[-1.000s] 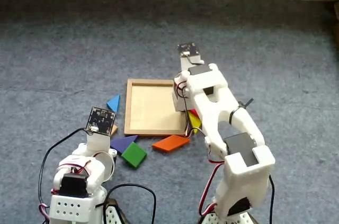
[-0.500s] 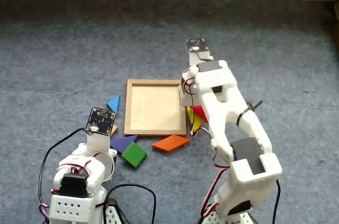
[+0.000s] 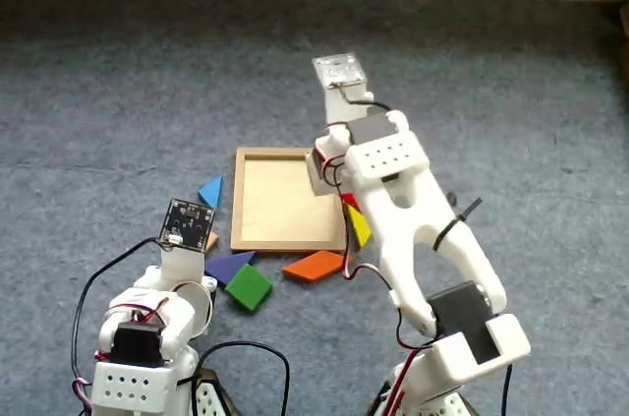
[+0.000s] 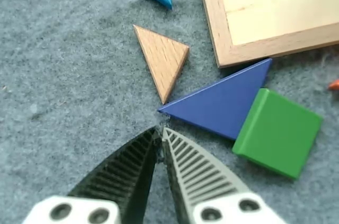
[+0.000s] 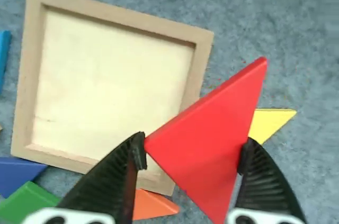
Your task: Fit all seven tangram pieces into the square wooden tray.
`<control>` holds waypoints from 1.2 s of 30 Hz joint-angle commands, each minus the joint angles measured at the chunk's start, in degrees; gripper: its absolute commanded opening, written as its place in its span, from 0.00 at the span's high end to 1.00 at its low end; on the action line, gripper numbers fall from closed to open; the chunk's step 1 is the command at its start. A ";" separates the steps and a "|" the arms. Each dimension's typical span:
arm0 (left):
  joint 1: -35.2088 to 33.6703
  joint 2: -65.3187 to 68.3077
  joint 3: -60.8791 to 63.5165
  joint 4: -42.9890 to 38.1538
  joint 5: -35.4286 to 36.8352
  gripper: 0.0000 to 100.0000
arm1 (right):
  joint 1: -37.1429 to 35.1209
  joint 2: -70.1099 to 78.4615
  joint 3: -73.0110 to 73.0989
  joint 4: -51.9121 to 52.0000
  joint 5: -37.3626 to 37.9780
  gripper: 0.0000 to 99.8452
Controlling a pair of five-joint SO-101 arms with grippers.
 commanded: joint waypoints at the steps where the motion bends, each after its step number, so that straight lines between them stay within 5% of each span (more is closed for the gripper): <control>1: -0.84 -0.48 1.10 0.26 0.44 0.99 | -3.56 0.92 -2.07 -0.04 -0.79 0.83; 15: -0.84 -0.48 1.10 0.26 0.44 0.99 | -7.87 14.29 -13.49 -2.15 -13.19 0.83; 26: -0.84 -0.48 1.10 0.26 0.44 0.99 | -7.78 16.66 -14.11 -2.15 -14.95 0.83; 32: -0.84 -0.48 1.10 0.26 0.44 0.99 | -7.69 16.75 -14.11 -2.15 -14.86 0.68; 36: -0.84 -0.48 1.10 0.26 0.44 0.99 | -7.60 16.48 -14.20 -2.33 -14.42 0.68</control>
